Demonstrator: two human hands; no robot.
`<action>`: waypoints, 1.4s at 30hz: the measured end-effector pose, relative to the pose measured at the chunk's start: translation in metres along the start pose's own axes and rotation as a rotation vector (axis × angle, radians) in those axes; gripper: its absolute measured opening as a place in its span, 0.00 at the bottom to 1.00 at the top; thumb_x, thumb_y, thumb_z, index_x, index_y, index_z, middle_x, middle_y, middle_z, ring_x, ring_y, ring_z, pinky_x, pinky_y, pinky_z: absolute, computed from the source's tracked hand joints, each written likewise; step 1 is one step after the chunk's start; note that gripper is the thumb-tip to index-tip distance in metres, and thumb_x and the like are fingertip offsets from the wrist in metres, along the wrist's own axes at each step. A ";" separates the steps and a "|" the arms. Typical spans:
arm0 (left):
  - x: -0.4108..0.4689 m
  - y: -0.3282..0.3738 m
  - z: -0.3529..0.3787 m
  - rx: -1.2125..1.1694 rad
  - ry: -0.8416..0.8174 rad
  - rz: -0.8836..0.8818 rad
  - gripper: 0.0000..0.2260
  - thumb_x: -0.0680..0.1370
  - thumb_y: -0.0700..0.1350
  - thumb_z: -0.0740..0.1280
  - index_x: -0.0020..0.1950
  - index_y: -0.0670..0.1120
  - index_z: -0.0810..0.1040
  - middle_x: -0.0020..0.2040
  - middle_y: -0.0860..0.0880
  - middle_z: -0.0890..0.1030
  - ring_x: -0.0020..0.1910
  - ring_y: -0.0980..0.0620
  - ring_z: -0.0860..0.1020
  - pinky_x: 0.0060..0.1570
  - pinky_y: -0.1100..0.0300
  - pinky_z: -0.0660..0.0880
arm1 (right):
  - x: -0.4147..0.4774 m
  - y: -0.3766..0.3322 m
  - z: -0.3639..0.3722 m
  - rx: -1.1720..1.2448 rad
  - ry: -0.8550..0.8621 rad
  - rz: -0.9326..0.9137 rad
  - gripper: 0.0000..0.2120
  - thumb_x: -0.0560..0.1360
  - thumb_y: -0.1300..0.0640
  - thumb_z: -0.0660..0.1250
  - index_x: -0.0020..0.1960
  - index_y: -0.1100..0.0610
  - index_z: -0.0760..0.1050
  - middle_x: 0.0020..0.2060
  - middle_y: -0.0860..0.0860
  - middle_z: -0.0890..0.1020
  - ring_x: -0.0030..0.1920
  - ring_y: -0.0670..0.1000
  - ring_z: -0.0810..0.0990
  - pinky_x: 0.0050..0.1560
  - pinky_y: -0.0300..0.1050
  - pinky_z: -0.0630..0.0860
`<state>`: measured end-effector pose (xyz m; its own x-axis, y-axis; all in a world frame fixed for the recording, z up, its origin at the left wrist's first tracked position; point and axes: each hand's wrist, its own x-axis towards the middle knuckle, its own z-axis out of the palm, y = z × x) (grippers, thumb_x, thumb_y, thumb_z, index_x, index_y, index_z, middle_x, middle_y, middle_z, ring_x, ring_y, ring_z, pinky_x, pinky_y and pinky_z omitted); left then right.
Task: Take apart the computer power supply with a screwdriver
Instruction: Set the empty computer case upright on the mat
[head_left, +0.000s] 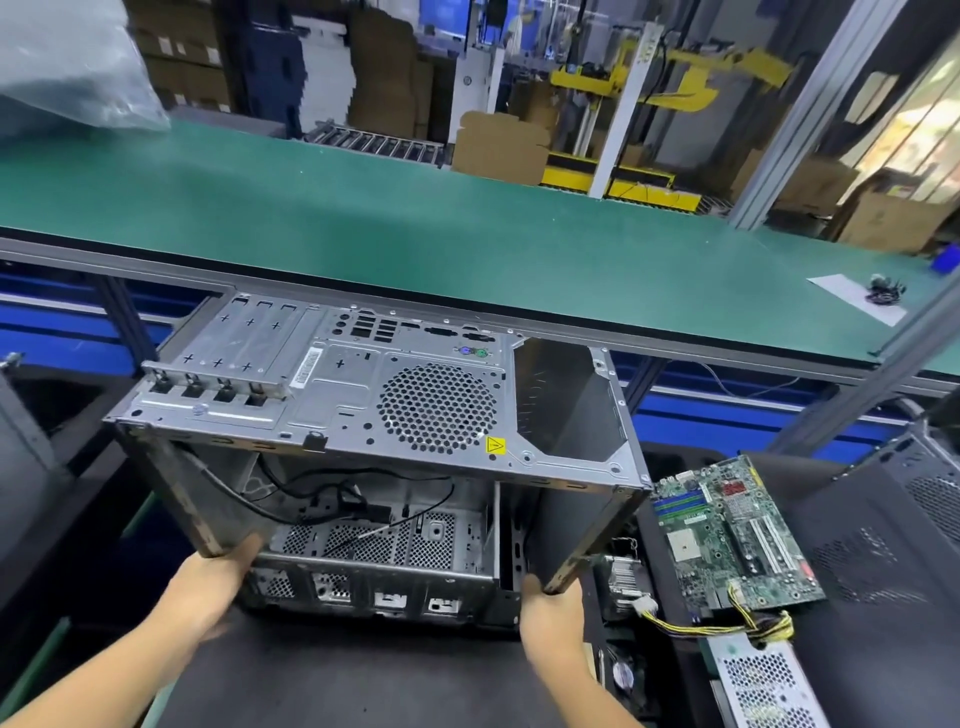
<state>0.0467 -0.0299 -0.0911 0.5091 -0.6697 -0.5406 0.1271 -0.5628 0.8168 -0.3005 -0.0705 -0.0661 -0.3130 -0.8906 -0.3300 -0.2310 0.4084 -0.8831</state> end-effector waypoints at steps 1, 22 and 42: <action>0.001 -0.001 0.002 -0.025 0.010 0.011 0.19 0.73 0.60 0.71 0.56 0.47 0.80 0.48 0.42 0.83 0.45 0.41 0.79 0.46 0.47 0.75 | 0.001 0.001 0.000 0.011 0.003 0.006 0.07 0.76 0.64 0.62 0.49 0.54 0.67 0.33 0.55 0.72 0.33 0.55 0.72 0.33 0.43 0.70; 0.047 0.060 0.033 -0.028 -0.001 0.019 0.16 0.72 0.59 0.67 0.55 0.52 0.78 0.54 0.48 0.83 0.54 0.45 0.81 0.58 0.42 0.77 | 0.067 -0.030 0.023 -0.010 0.032 0.042 0.14 0.74 0.63 0.63 0.37 0.54 0.59 0.27 0.50 0.64 0.29 0.52 0.62 0.30 0.45 0.62; 0.088 0.113 0.068 -0.013 -0.024 0.022 0.19 0.68 0.60 0.64 0.54 0.51 0.76 0.53 0.47 0.82 0.54 0.46 0.80 0.58 0.44 0.76 | 0.138 -0.062 0.046 0.001 0.067 0.048 0.10 0.73 0.58 0.63 0.38 0.54 0.62 0.29 0.50 0.68 0.29 0.51 0.66 0.33 0.45 0.67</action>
<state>0.0486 -0.1855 -0.0599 0.4914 -0.6933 -0.5272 0.1269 -0.5419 0.8308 -0.2869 -0.2279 -0.0722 -0.3846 -0.8548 -0.3485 -0.2136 0.4497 -0.8673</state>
